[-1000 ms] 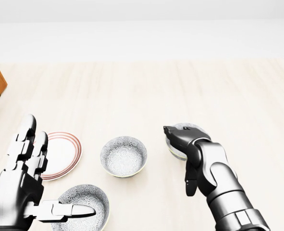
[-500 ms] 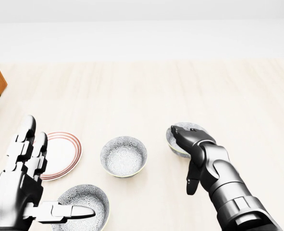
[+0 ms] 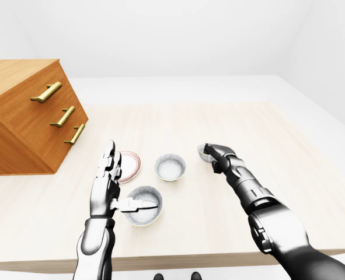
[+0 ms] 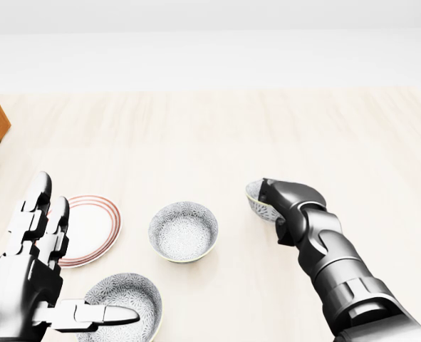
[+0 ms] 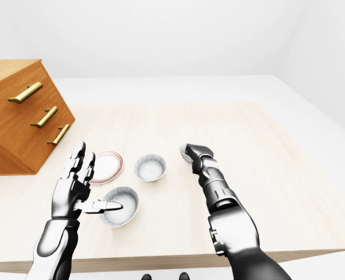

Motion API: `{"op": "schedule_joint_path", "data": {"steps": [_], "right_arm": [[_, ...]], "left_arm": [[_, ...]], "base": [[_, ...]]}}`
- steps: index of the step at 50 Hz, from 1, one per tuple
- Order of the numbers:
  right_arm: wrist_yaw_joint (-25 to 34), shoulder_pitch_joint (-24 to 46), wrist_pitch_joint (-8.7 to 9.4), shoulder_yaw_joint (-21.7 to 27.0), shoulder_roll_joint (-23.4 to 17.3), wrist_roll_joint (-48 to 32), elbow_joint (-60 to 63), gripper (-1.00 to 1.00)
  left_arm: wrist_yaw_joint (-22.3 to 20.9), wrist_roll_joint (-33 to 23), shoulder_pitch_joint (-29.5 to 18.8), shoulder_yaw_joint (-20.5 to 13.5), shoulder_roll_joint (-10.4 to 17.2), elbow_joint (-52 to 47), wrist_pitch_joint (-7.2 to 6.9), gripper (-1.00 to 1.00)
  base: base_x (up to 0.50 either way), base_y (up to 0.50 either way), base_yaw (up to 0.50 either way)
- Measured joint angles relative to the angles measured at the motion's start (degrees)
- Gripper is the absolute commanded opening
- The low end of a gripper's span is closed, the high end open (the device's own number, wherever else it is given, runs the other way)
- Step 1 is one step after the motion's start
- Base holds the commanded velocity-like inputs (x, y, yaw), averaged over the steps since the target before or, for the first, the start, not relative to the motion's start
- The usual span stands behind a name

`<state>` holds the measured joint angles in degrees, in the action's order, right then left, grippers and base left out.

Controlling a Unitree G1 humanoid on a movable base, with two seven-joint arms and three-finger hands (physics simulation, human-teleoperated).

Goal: Stack the bowl at the front on the bowl in the middle.

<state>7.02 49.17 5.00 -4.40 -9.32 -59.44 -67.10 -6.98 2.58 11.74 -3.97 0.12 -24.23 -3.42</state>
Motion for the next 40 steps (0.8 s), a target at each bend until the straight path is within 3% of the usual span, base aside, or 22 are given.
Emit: {"op": "schedule_joint_path", "data": {"steps": [12, 22, 40], "right_arm": [[-6.3, -2.8, 0.0, -0.3, 0.0, 2.9, 4.2, -1.0], [-9.6, -13.5, 0.0, 0.4, 0.4, 2.2, 24.4, -1.0], [-8.1, -29.9, -0.16, 1.2, 2.6, -0.9, 55.5, -1.0]], "left_arm": [[0.0, -0.1, 0.1, 0.1, 0.0, 0.1, 0.23, 1.0], [0.3, -0.3, -0.2, 0.3, 0.0, 0.3, 0.29, 1.0], [0.8, 0.1, -0.6, -0.2, 0.0, -0.1, -0.47, 1.0]], "base": [[0.0, 0.0, 0.0], [0.0, 0.0, 0.0], [0.0, 0.0, 0.0]]}}
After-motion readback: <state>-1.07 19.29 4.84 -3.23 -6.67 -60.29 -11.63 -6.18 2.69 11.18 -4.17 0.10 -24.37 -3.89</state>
